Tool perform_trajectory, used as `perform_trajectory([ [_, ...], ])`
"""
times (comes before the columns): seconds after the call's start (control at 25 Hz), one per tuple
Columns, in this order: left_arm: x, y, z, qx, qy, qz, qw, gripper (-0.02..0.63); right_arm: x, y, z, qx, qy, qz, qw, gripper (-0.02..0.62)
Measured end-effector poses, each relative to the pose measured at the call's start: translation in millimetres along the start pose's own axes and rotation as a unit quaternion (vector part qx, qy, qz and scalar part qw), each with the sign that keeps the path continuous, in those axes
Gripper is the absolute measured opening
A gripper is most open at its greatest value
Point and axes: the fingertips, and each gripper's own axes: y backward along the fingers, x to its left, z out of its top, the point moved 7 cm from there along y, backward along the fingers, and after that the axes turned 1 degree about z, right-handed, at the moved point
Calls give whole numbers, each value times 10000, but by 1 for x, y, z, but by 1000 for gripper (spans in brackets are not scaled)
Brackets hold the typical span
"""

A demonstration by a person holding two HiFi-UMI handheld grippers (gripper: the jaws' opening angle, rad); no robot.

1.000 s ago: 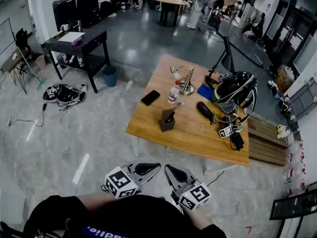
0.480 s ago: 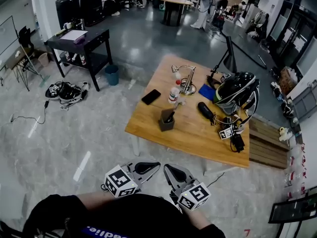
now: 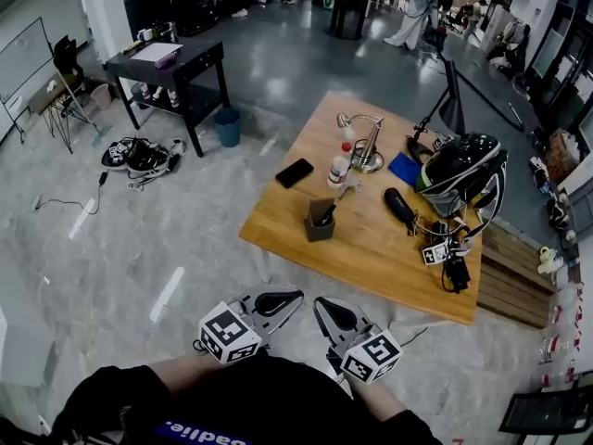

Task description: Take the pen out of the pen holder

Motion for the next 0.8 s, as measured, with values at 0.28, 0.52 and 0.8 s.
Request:
perform_trajectory([
  [0.28,68,-16,9,-11,-23,-195,9998,9,-32,-55,19,172,68,-176,9997,6],
  [0.52,131,-30,30,22,-325,-846,9959,9,-60,-108,38,162,129,-696,9974,6],
  [0.8,175,-53,33,107,-216,-1007,9946,9,-113,-141,33,470,-54,-1091,9929,6],
])
